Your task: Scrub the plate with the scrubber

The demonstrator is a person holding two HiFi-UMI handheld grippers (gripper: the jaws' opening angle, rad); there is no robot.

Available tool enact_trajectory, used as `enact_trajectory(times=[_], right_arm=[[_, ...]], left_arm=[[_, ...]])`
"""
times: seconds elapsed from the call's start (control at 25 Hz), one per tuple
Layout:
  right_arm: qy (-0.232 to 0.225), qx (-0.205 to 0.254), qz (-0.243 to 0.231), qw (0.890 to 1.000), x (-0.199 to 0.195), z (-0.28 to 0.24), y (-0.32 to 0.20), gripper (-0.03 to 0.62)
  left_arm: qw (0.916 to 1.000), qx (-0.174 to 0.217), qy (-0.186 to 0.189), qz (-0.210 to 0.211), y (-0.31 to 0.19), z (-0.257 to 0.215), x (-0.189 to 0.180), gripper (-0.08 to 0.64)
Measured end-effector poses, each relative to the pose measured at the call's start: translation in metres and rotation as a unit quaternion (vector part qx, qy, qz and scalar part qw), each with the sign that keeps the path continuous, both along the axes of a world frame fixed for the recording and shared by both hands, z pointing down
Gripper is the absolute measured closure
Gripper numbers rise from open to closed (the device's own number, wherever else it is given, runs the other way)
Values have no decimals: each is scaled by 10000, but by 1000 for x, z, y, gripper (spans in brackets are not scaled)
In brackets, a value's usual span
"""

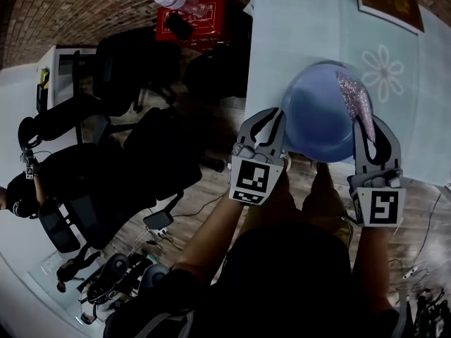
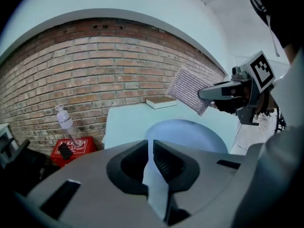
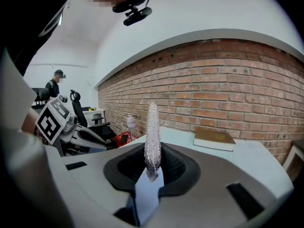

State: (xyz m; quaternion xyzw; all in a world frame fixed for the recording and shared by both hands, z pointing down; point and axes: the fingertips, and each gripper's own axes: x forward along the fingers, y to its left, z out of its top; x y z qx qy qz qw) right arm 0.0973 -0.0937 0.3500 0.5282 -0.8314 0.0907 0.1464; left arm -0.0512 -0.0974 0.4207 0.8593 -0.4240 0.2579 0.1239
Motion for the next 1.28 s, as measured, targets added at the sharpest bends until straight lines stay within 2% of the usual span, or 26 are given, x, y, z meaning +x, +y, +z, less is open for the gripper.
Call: enact_trajectory(times=[0.16,0.32,0.4,0.56,0.76,0.92,1.08,1.2,1.28], right_arm=[[-156,-154,49,9997,0,14,-8,502],[-53,-306,-188,9993,-1,33,-7,502],[-81,-299,-297,9991,-5,36,-9,503],[-120,-393,-436,9982,-17,42,-12,503],[86,-805,-1117,9904,-39,69,-3,503],[292,-1270,-1592,9786,-54,90,10,503],[485,-1407,-1948,9695,-72,103,18,503],[627,-1727,-1975,9629,-78,116,23,502],[700,-1804,-1880,9629,-76,121,19,503]], left_arm=[[9989,-414,-17,-201,9,27,-2,532],[9928,-1069,229,-481,21,54,-2,518],[9884,-1375,359,-540,28,63,-1,395],[9821,-1693,504,-656,36,76,2,394],[9712,-2089,795,-825,33,83,7,414],[9680,-2150,826,-1001,27,84,8,458],[9621,-2181,1046,-1260,18,84,8,491],[9619,-2140,1056,-1331,16,85,7,495],[9616,-2136,1072,-1351,15,85,6,497]])
